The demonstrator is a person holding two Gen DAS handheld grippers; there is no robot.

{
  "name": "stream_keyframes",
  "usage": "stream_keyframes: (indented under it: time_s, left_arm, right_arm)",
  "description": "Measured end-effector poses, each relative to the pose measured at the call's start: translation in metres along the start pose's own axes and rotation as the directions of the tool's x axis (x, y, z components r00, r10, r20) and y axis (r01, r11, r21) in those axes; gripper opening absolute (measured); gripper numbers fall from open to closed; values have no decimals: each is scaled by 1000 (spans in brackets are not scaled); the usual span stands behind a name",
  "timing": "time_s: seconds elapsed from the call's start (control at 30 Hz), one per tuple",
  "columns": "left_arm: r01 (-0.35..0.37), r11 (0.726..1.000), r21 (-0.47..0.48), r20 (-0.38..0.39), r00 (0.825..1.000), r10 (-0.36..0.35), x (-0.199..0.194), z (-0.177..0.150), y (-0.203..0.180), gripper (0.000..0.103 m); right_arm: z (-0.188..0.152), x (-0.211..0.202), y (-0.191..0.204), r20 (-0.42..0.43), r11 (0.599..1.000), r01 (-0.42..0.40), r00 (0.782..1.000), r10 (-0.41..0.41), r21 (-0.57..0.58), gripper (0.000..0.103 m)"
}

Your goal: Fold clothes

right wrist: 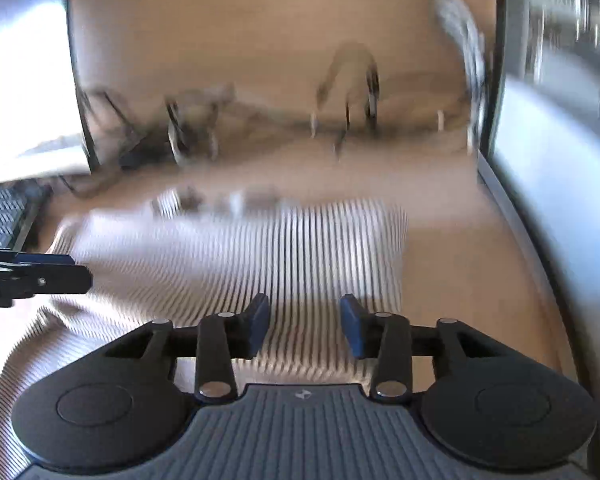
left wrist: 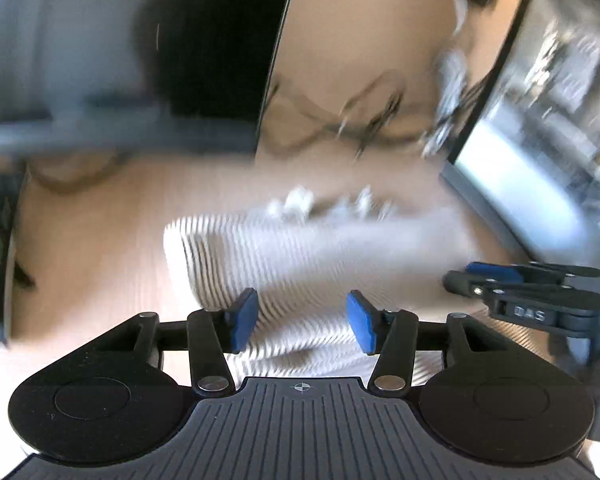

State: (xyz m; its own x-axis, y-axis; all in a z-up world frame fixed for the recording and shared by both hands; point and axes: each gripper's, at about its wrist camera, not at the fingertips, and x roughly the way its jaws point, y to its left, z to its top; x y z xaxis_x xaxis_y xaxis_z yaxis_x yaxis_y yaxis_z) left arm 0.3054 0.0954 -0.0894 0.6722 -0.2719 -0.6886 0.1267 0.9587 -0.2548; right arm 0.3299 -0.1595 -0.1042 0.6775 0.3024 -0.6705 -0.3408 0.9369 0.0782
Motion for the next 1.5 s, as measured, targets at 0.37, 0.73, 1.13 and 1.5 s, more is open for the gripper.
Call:
stream_keyframes:
  time_s: [0.37,0.73,1.13,1.5]
  left_arm:
    - [-18,999,27,24,1000,18,-14,4,1,61]
    - [12,998,63,12,1000,-12,-8,-3,-12,95]
    - [9,995,100,12,1000,-11,-3,-4,-14,100]
    - [18,997,80,25,1000,-20,-2,-6,-13,102]
  right_arm:
    - [-6,-1,-1,18,999,-18,1000,19,-34,42]
    - [-10,-3,6,42,999,-20,999,22,-44,56]
    - [27,-5,3,79,998,32,996,-28,-50,56]
    - [58,14,-4,43,997,21,999,-17,-78,58]
